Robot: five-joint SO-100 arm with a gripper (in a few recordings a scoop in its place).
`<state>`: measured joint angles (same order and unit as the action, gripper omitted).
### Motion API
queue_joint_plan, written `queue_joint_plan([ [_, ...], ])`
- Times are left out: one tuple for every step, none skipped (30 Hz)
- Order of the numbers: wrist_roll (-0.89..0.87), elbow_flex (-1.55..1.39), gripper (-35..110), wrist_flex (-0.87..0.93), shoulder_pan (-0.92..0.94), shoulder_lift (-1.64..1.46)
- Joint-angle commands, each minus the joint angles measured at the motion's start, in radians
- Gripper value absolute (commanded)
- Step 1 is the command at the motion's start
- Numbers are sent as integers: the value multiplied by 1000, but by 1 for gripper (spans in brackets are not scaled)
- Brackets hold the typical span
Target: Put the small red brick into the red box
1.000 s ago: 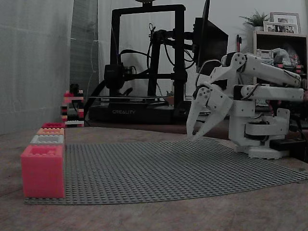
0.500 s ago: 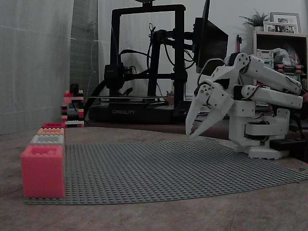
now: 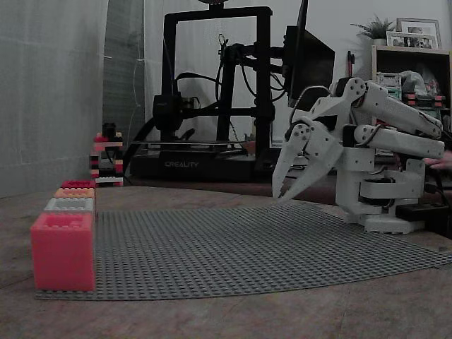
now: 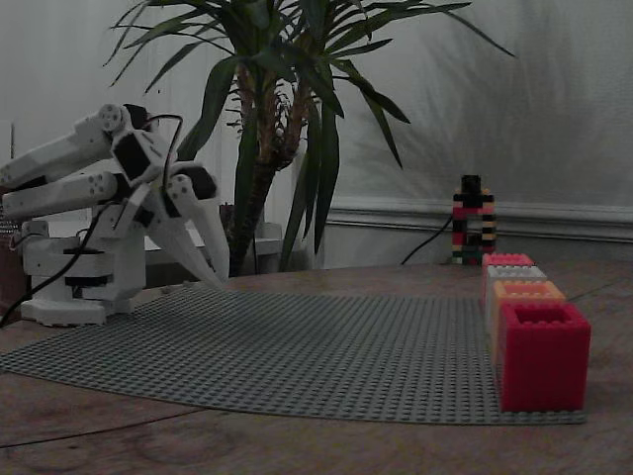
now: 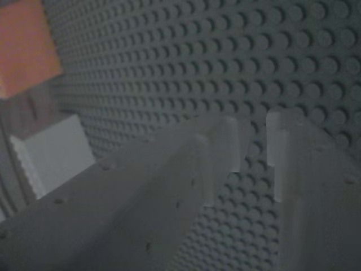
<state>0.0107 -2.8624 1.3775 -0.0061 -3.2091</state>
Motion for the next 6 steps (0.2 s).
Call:
queue_joint_plan([
  [-21,2,0,28,-18,-11],
  [-21,2,0,28,-18,-11],
  [-21,2,0,28,-18,-11],
  [-21,2,0,28,-18,-11],
  [-21,2,0,28,-18,-11],
  [-21,2,0,28,-18,-11],
])
